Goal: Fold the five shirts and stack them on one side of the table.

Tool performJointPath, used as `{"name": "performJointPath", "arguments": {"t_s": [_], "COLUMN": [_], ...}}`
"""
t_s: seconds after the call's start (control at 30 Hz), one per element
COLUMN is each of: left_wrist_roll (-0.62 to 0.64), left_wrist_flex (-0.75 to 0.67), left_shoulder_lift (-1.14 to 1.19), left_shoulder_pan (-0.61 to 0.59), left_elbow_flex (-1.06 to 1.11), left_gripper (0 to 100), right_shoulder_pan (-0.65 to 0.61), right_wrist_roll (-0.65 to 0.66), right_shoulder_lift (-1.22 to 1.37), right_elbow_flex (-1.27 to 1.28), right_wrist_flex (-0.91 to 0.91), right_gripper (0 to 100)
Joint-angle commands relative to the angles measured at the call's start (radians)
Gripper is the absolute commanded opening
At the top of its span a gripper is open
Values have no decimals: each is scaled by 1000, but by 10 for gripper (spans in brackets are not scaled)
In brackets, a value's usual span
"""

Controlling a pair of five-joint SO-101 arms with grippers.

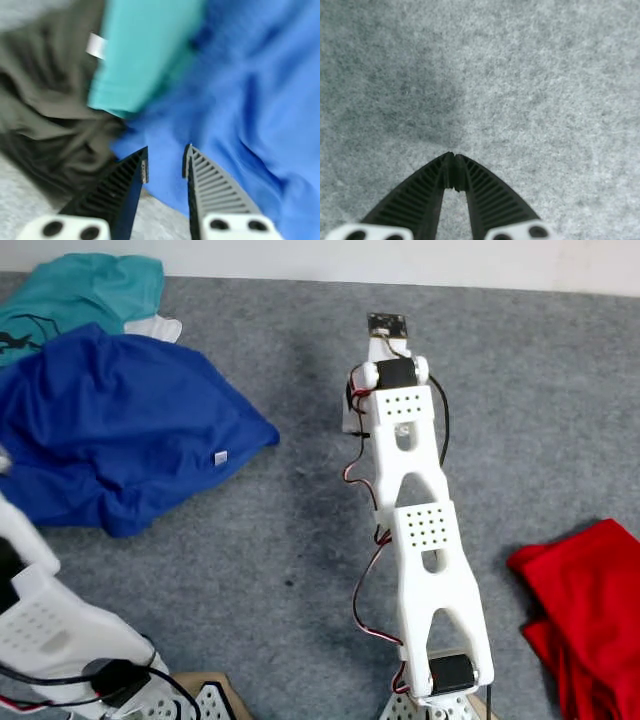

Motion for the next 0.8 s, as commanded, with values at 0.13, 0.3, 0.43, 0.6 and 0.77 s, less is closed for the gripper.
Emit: {"name": "performJointPath", "arguments": {"t_s": [0.13,0.3,0.43,0.6,0.77], "left_wrist_roll": [-6,-11,-11,-8,-8], "left_wrist_flex": [-38,-52,-101,-187,-249], "left_shoulder_lift": [-1,2,1,1,1], "left_shoulder_pan": [-85,-91,-88,-88,-88], "left_elbow_flex": [2,28,77,137,179], "left_gripper": [130,130,130,130,130], "right_shoulder_pan": [-10,-10,-10,-10,-10], "right_wrist_roll": [-8,-8,-8,-8,-8], "right_shoulder_lift": [-19,-18,-18,-18,-18], "right_elbow_flex": [-120,-120,-120,-120,-120], "right_wrist_flex": [-13,-13,-12,-10,-10], "right_gripper": [6,6,6,6,6]}}
